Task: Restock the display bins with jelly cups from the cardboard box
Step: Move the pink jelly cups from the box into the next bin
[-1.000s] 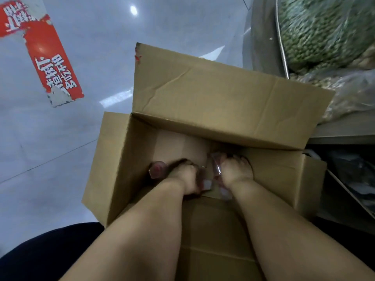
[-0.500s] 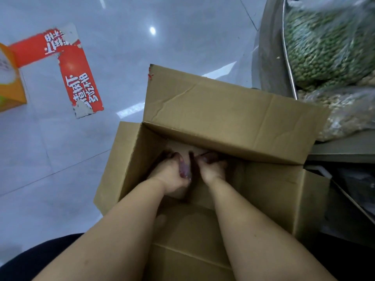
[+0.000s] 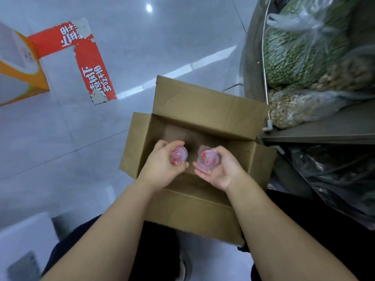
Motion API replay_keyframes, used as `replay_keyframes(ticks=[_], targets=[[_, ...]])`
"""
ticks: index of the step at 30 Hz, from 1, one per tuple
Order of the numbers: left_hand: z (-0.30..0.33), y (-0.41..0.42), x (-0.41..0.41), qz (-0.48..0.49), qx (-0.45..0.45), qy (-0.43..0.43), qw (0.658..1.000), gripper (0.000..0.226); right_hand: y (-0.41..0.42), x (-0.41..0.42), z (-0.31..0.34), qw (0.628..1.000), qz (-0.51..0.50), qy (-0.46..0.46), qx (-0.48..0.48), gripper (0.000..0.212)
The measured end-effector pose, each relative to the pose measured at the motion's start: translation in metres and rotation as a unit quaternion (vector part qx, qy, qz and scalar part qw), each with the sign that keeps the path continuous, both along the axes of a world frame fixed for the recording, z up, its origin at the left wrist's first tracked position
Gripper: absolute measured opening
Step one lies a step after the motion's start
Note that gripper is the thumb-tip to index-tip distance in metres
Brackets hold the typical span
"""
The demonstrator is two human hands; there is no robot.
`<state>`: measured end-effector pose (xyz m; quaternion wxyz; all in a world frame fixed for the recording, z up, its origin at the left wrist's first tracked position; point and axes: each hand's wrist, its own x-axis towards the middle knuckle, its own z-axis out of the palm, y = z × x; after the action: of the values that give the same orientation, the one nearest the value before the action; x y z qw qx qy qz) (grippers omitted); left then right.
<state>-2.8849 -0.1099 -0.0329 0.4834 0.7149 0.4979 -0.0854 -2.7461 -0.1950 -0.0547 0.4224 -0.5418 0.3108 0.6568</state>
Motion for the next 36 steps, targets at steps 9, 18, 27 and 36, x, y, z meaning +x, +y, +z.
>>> replay_keyframes(ticks=[9,18,27,36], targets=[[0.286,-0.026,0.003,0.083,0.023,-0.185,0.979,0.069,-0.031,0.009,0.326,0.897,0.170,-0.400,0.079,0.028],[0.496,-0.053,0.079,0.027,0.036,-0.345,0.938,0.055,-0.083,0.062,0.551,0.673,0.203,-0.695,0.151,0.071],[0.587,-0.089,0.201,-0.119,-0.003,-0.443,0.889,0.070,-0.147,0.148,0.648,0.571,0.139,-0.796,0.150,0.065],[0.623,-0.134,0.289,-0.189,-0.047,-0.488,0.851,0.050,-0.229,0.208,0.693,0.604,0.039,-0.793,0.070,0.051]])
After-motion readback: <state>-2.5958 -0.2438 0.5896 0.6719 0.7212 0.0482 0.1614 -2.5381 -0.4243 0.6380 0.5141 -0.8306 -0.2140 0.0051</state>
